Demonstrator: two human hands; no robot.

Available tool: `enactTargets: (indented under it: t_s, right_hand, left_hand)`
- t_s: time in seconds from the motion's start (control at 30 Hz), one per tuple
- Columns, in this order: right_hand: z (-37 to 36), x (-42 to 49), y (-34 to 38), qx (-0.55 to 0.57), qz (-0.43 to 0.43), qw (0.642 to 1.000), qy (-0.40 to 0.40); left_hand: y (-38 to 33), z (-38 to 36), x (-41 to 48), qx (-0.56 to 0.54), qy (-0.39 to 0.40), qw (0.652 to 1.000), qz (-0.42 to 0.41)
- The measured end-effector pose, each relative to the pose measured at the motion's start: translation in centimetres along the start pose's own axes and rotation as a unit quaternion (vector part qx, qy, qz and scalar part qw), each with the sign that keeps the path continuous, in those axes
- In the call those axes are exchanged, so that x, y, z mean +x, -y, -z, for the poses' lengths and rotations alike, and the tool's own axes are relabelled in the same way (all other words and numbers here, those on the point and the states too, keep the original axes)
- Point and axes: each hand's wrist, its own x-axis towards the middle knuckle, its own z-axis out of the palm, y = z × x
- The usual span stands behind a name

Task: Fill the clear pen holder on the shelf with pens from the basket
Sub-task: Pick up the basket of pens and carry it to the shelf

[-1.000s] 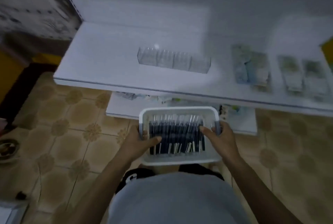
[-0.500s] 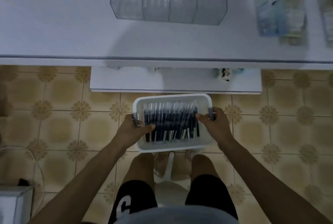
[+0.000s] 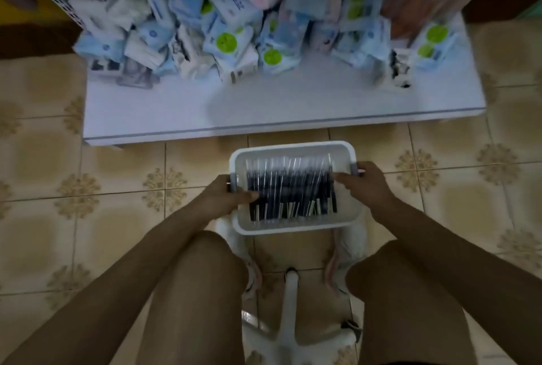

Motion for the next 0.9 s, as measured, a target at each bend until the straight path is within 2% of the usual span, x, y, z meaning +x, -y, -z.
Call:
enactTargets:
  t_s: [0.17,0.37,0.6,0.77,0.9]
  right_hand:
    - [-1.4,1.2,-1.6,0.037,-0.023,0.999,0.006]
    - [-3.4,4.2,-0.9,-0.012,-0.054,0.998,0.037]
    - [-7.8,12.0,-4.2,0.005,-0.088,0.996,0.010]
    - [-11.5,18.3,-8.4,0.035,-0.113,0.993,-0.014]
    - [-12.7,19.3,-9.0,0.035,-0.100,0.994,-0.014]
  left_hand:
    - [3.0,0.3,2.4,-0.025,0.008,1.000,-0.001]
    - [5.5,0.3,5.1,-0.024,-0.011,1.000,0.016]
    - [8.4,0.5,12.7,-0.022,-0.029,0.998,0.054]
    - [11.0,-0.1,19.9,-0.001,-0.071,0.996,0.062]
    - [11.9,-0.3,21.7,-0.016,-0.116,0.991,0.060]
